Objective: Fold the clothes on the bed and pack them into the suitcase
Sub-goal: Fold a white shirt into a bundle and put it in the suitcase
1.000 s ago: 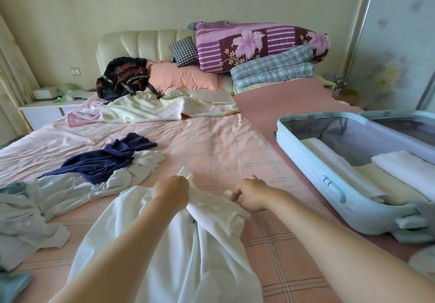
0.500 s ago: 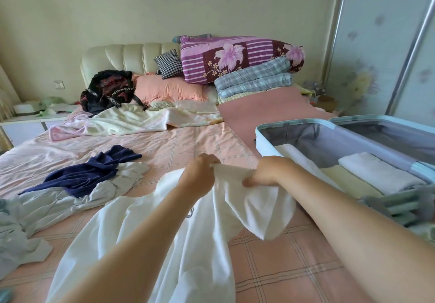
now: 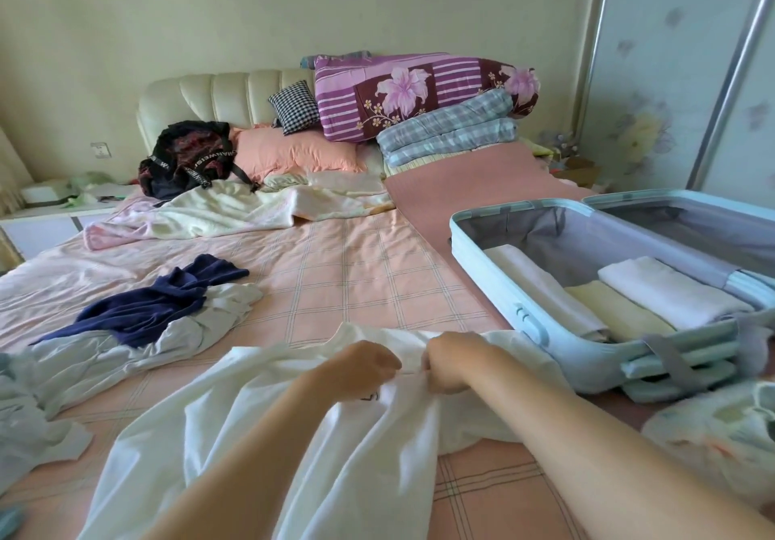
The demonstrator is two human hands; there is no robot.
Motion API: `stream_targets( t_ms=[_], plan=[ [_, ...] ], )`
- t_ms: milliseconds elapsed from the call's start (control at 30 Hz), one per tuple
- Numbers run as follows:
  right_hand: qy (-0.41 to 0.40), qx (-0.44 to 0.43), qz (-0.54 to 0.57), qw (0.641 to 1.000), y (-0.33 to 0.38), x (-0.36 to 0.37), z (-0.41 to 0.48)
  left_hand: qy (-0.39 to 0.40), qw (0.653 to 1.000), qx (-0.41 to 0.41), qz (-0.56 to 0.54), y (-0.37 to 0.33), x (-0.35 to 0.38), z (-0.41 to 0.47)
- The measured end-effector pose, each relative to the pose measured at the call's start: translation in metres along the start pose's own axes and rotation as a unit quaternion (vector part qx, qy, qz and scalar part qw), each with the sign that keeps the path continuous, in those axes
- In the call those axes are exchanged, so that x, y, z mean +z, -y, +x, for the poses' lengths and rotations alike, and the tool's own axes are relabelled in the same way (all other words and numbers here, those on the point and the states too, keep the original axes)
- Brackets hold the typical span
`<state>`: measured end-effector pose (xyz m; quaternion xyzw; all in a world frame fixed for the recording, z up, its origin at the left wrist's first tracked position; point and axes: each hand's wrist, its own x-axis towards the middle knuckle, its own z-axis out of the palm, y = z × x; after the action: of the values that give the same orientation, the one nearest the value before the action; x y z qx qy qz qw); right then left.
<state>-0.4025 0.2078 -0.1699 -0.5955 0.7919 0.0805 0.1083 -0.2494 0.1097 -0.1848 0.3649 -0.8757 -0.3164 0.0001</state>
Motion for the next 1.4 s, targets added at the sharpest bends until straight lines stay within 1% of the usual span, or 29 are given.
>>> stream_targets(
  t_ms=[33,67,100,167,233,333,400,433,533,600,667,700,767,800,833,867,900,933,1000,1033,1067,1100,1167,1233,1300,1367,1400],
  plan=[
    [-0.021,0.016,-0.043,0.999,0.007,-0.005,0.003,-0.042,0.999,-0.004,-0.024,0.007,-0.007,-0.003],
    [-0.043,0.026,-0.066,0.997,0.014,-0.011,0.005,-0.080,0.997,-0.010,-0.016,0.016,-0.016,-0.005],
    [-0.060,0.031,-0.070,0.995,0.023,-0.015,0.011,-0.117,0.993,-0.013,0.016,0.025,-0.026,-0.009],
    [-0.098,0.020,-0.042,0.994,0.040,-0.019,0.026,-0.180,0.979,-0.035,0.089,0.050,-0.044,-0.015],
    [-0.134,-0.006,0.012,0.991,0.055,-0.018,0.043,-0.217,0.962,-0.084,0.146,0.078,-0.060,-0.023],
    [-0.132,-0.045,0.061,0.988,0.075,-0.013,0.066,-0.234,0.928,-0.169,0.234,0.115,-0.079,-0.036],
    [-0.119,-0.051,0.065,0.990,0.086,-0.009,0.078,-0.207,0.915,-0.224,0.264,0.138,-0.086,-0.040],
    [-0.111,-0.047,0.066,0.991,0.090,-0.006,0.083,-0.189,0.914,-0.242,0.265,0.149,-0.088,-0.041],
    [-0.082,-0.034,0.056,0.995,0.099,0.006,0.095,-0.154,0.922,-0.244,0.257,0.166,-0.089,-0.036],
    [-0.098,-0.031,0.076,0.992,0.099,0.015,0.104,-0.164,0.923,-0.231,0.262,0.165,-0.089,-0.030],
    [-0.158,-0.027,0.095,0.982,0.093,0.017,0.112,-0.215,0.921,-0.222,0.239,0.160,-0.092,-0.022],
    [-0.195,-0.019,0.089,0.977,0.089,0.015,0.115,-0.260,0.919,-0.212,0.207,0.157,-0.095,-0.017],
    [-0.262,0.004,0.064,0.963,0.078,0.007,0.119,-0.364,0.910,-0.172,0.103,0.155,-0.102,-0.004],
    [-0.291,0.016,0.057,0.955,0.071,0.002,0.120,-0.395,0.906,-0.145,0.047,0.152,-0.106,0.003],
    [-0.314,0.029,0.050,0.948,0.066,-0.004,0.121,-0.405,0.906,-0.122,-0.001,0.148,-0.109,0.010],
    [-0.332,0.041,0.043,0.941,0.060,-0.008,0.123,-0.399,0.910,-0.104,-0.041,0.143,-0.111,0.017],
    [-0.335,0.053,0.038,0.940,0.055,-0.011,0.125,-0.377,0.919,-0.091,-0.069,0.140,-0.110,0.023],
    [-0.319,0.063,0.033,0.945,0.051,-0.012,0.127,-0.337,0.934,-0.085,-0.083,0.138,-0.109,0.029],
    [-0.221,0.064,0.020,0.973,0.048,-0.011,0.127,-0.225,0.967,-0.075,-0.093,0.141,-0.100,0.033],
    [-0.171,0.061,0.014,0.983,0.050,-0.010,0.125,-0.181,0.977,-0.074,-0.088,0.143,-0.096,0.030],
    [-0.144,0.056,0.000,0.988,0.053,-0.009,0.122,-0.156,0.982,-0.071,-0.082,0.145,-0.094,0.026],
    [-0.141,0.049,-0.015,0.989,0.059,-0.009,0.120,-0.153,0.983,-0.074,-0.070,0.149,-0.093,0.018],
    [-0.163,0.019,-0.020,0.986,0.079,-0.012,0.112,-0.174,0.980,-0.098,-0.005,0.159,-0.094,-0.001],
    [-0.171,-0.037,0.017,0.984,0.110,-0.018,0.102,-0.187,0.970,-0.140,0.072,0.167,-0.097,-0.025],
    [-0.162,-0.100,0.051,0.980,0.145,-0.021,0.095,-0.186,0.957,-0.198,0.102,0.178,-0.099,-0.051],
    [-0.139,-0.143,0.090,0.976,0.181,-0.020,0.087,-0.155,0.942,-0.271,0.123,0.188,-0.102,-0.076],
    [-0.128,-0.160,0.101,0.974,0.197,-0.018,0.084,-0.121,0.941,-0.288,0.129,0.191,-0.102,-0.088]
  ],
)
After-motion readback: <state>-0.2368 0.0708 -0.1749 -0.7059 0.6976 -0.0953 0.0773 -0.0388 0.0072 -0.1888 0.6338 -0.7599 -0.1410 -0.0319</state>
